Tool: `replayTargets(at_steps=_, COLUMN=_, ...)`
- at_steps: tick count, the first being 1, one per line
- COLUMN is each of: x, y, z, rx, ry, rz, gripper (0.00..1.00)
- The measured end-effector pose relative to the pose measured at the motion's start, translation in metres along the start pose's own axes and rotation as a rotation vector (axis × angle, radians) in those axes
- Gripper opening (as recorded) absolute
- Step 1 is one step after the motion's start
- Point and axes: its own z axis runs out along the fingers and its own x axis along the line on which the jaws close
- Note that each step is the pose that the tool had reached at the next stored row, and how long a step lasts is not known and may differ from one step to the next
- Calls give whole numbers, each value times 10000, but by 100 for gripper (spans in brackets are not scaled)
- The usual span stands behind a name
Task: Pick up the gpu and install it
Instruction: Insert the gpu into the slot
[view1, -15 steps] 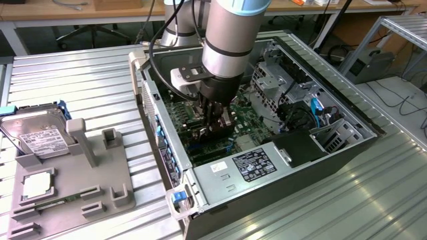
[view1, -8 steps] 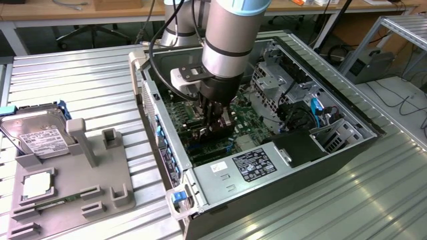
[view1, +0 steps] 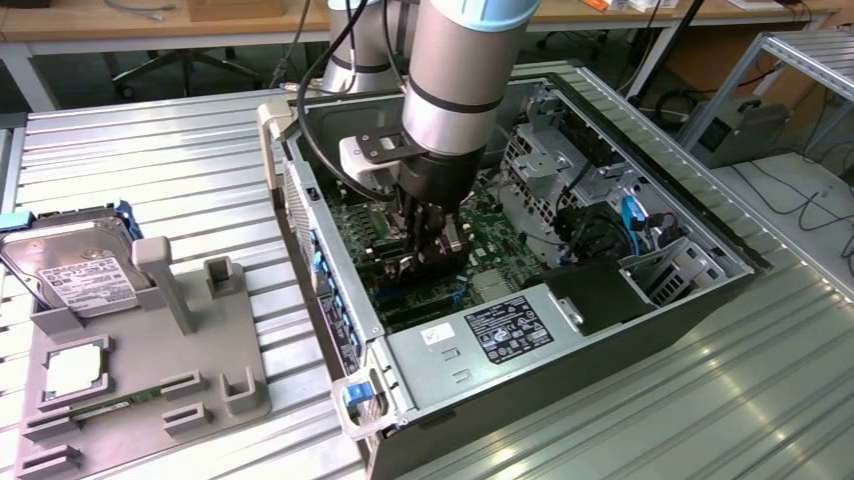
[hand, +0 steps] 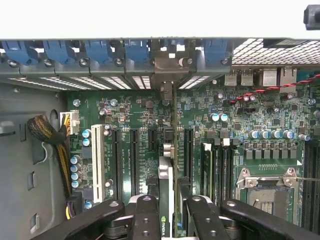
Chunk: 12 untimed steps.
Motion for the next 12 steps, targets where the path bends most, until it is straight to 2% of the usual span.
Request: replayTargets(at_steps=12, x=0, y=6, z=19, rx=1, ry=-3, rz=1, gripper=26)
